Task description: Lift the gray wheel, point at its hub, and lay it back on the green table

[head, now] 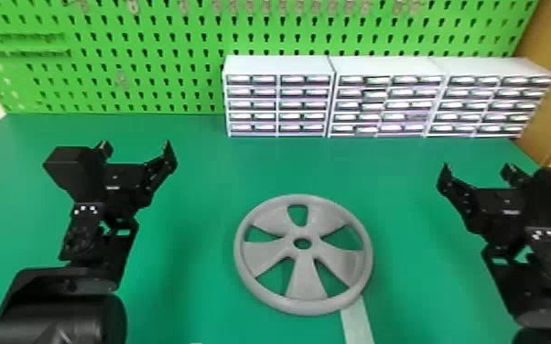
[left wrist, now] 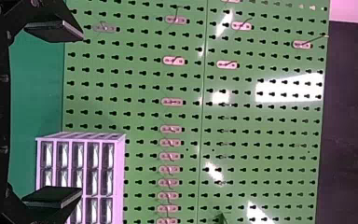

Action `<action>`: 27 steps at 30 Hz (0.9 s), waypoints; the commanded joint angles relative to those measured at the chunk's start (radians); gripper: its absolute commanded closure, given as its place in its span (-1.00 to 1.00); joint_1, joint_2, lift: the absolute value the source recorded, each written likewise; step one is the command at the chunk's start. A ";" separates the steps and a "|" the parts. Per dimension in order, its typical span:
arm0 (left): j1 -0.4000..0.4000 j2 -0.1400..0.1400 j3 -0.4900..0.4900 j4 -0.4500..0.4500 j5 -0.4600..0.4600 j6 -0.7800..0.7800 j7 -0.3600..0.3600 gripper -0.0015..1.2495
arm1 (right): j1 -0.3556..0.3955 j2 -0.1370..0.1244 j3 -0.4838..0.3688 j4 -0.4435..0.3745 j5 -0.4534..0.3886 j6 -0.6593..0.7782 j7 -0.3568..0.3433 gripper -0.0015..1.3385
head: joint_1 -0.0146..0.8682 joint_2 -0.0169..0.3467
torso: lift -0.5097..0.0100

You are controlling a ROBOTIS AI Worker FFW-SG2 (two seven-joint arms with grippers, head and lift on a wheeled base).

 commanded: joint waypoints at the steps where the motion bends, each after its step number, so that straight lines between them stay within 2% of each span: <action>1: 0.000 0.000 -0.001 0.000 0.000 0.000 0.000 -0.80 | -0.002 -0.001 0.000 0.000 0.000 0.001 0.001 -0.62 | 0.60 -0.65 | 0.60; 18: 0.002 -0.003 0.002 0.000 0.003 -0.001 0.000 -0.80 | -0.002 -0.003 0.000 -0.018 -0.002 0.028 0.007 -0.62 | 0.60 -0.65 | 0.60; 27: 0.003 -0.009 0.012 0.000 0.003 -0.007 0.000 -0.80 | -0.010 -0.012 0.000 -0.044 -0.021 0.081 0.015 -0.62 | 0.60 -0.65 | 0.60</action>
